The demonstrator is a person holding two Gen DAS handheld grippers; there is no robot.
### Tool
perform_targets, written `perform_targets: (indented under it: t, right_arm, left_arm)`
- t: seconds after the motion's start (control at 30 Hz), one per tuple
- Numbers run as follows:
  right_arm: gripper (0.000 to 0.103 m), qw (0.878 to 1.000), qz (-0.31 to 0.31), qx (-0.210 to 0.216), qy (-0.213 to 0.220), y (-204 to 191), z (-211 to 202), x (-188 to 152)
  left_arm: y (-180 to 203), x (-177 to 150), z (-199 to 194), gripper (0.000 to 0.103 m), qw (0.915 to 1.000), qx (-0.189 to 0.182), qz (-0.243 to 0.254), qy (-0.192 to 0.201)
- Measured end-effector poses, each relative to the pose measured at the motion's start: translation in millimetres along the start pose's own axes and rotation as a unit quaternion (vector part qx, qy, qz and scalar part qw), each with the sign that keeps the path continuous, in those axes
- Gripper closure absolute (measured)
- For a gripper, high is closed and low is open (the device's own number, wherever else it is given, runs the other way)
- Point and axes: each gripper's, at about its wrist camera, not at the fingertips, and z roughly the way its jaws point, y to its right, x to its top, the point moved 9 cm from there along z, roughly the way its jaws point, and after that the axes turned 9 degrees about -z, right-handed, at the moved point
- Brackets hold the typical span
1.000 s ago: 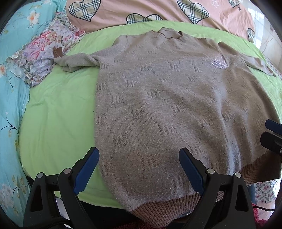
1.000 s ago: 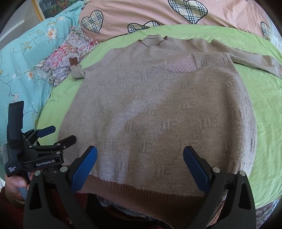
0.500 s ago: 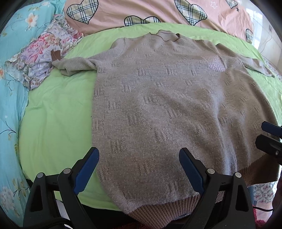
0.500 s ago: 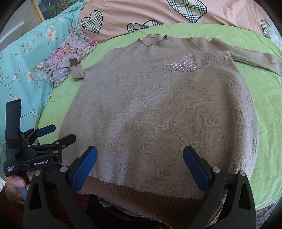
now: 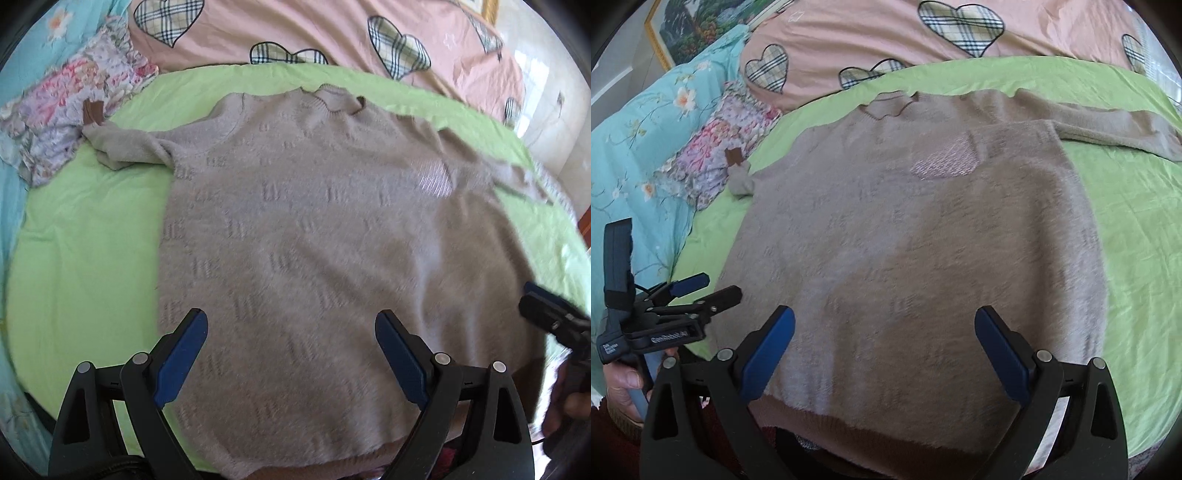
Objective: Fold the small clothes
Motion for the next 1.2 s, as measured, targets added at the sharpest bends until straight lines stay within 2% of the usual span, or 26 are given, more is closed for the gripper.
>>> perform_targets:
  t: [0.07,0.13,0.2,0.33,0.47,0.6,0.73,0.87,0.97,1.03,1.13,1.2]
  right_arm:
    - [0.005,1.0,0.009,-0.007,0.007,14.0,-3.7,6.2]
    - [0.005,1.0,0.019,-0.019,0.014,31.2,-8.8,11.8]
    - [0.005,0.999,0.037,-0.016,0.017,44.9,-12.8,16.2]
    - [0.005,0.997,0.066,-0.026,0.031,86.5,-19.9,28.2]
    - [0.005,0.991,0.099,-0.069,0.053,149.6,-33.1,42.0]
    - [0.006,0.979,0.158,-0.088,0.089,220.0,-49.8,54.6]
    - [0.021,0.958,0.239,-0.116,0.111,301.6,-58.5,61.9]
    - [0.034,0.935,0.281,-0.168,0.133,375.6,-70.2,71.5]
    - [0.046,0.919,0.316,-0.188,0.138,419.8,-69.4,74.4]
    - [0.05,0.909,0.339,-0.204,0.134,448.0,-64.5,73.3]
    - [0.056,0.9,0.353,-0.225,0.121,478.4,-51.7,73.7]
    - [0.069,0.893,0.37,-0.225,0.123,491.4,-47.4,70.9]
  left_arm:
    - [1.3,12.4,-0.7,0.01,0.9995,-0.017,-0.023,0.017]
    - [1.6,23.6,2.2,0.01,0.9991,-0.011,-0.027,0.03]
    - [2.5,31.1,11.0,0.01,0.9995,0.006,-0.011,0.03]
    - [3.0,35.1,30.4,0.009,0.9981,0.049,0.037,0.001]
    - [-2.0,43.2,41.7,0.009,0.9978,0.056,0.036,-0.003]
    - [-5.3,56.1,51.0,0.008,0.9978,0.06,0.026,-0.004]
    - [-3.3,68.3,59.3,0.008,0.9982,0.057,0.02,-0.005]
    - [1.3,75.7,72.2,0.008,0.9984,0.053,0.014,-0.016]
    - [4.4,77.1,83.2,0.008,0.998,0.056,0.014,-0.027]
    - [6.0,77.8,91.0,0.008,0.9977,0.057,0.012,-0.036]
    - [8.4,81.5,99.7,0.008,0.9975,0.057,0.01,-0.042]
    - [9.9,83.6,104.0,0.008,0.9973,0.058,0.009,-0.043]
